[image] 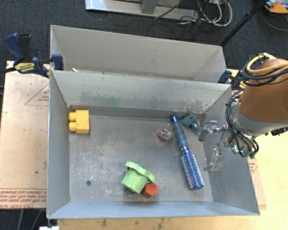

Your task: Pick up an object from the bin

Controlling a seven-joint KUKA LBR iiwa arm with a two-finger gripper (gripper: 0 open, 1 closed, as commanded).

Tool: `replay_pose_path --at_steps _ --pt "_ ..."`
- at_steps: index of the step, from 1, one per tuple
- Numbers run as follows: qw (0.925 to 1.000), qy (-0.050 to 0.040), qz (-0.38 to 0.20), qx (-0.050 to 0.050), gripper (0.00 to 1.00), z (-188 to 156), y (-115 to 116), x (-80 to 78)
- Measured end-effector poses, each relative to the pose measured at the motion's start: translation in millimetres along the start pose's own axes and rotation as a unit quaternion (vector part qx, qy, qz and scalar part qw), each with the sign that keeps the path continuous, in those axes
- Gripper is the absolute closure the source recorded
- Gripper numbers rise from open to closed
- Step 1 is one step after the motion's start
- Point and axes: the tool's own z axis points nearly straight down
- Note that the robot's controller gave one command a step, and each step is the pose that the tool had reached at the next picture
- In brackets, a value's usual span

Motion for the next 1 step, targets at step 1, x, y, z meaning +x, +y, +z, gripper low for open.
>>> replay_pose_path --at_steps 1 --pt "0.9969 0.0005 -0.078 -0.001 0.00 120.0 22.6 38.9"
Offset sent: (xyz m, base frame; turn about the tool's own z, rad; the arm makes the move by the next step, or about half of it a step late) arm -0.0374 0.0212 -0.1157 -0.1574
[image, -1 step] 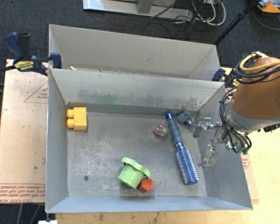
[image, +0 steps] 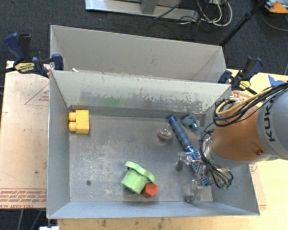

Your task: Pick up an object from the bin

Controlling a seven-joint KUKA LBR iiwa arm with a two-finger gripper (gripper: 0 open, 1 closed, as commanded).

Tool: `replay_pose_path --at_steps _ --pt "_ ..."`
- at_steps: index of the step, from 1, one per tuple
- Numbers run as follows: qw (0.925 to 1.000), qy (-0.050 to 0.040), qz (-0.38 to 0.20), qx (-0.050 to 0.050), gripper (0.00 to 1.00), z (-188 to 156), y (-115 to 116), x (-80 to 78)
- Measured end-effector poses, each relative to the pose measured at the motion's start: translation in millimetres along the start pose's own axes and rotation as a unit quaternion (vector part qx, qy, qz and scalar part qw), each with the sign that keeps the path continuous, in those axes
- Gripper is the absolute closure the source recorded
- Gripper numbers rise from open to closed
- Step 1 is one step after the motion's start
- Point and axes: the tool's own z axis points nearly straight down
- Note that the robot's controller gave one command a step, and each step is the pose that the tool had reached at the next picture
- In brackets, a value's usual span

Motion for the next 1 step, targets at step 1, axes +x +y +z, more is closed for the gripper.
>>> replay_pose_path --at_steps 1 --pt "0.9999 -0.0056 0.011 0.001 0.00 -38.3 -68.3 -38.5"
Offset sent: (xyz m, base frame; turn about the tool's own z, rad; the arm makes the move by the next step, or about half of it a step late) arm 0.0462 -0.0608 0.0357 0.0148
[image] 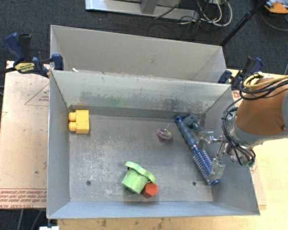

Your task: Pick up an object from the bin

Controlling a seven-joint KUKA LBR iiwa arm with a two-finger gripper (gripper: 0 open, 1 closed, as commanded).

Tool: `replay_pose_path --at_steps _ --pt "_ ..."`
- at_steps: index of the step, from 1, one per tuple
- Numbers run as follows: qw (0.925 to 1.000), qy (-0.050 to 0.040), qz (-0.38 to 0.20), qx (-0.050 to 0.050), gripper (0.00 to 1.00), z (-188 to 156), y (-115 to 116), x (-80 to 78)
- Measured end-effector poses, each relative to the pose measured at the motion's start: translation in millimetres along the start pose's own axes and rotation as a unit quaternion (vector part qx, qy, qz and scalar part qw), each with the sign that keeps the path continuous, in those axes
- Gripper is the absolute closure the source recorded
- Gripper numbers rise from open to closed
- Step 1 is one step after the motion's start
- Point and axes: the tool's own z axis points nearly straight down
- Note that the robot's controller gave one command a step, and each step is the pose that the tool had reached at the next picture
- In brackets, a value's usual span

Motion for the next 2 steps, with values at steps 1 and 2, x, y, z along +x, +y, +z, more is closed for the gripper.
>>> replay_pose_path --at_steps 1,2 --pt "1.0000 0.0078 -0.005 -0.004 1.00 3.3 5.6 3.6" --pt "1.0000 0.0001 -0.005 0.000 0.00 1.9 3.8 0.5"
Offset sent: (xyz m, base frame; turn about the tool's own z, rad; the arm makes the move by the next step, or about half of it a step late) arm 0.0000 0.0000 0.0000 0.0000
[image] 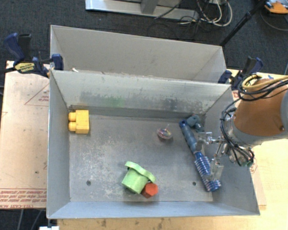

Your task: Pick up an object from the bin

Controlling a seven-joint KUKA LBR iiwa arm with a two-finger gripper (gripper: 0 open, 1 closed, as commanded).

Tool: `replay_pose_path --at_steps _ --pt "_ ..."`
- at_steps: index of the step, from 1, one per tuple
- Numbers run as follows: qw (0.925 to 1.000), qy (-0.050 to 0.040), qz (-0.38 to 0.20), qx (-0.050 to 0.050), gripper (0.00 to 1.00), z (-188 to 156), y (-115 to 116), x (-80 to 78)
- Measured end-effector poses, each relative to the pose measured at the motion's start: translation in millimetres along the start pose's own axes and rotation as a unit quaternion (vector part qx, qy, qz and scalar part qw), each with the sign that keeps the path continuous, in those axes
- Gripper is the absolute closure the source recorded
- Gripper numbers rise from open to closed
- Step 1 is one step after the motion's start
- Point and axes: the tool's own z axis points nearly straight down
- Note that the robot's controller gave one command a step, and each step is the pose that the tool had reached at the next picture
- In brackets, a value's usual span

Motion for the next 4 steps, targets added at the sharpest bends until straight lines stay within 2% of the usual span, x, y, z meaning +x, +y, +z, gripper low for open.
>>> replay_pose_path --at_steps 1,2,3,4 --pt "0.9908 0.0001 -0.135 -0.003 0.00 33 4 21.4" --pt "0.9907 -0.0003 -0.136 -0.003 1.00 34 5 21.5" --pt "0.9911 -0.0024 -0.133 0.003 1.00 -84 4 30.3" --pt "0.9911 0.0007 -0.133 0.001 0.00 -79 4 31.5"
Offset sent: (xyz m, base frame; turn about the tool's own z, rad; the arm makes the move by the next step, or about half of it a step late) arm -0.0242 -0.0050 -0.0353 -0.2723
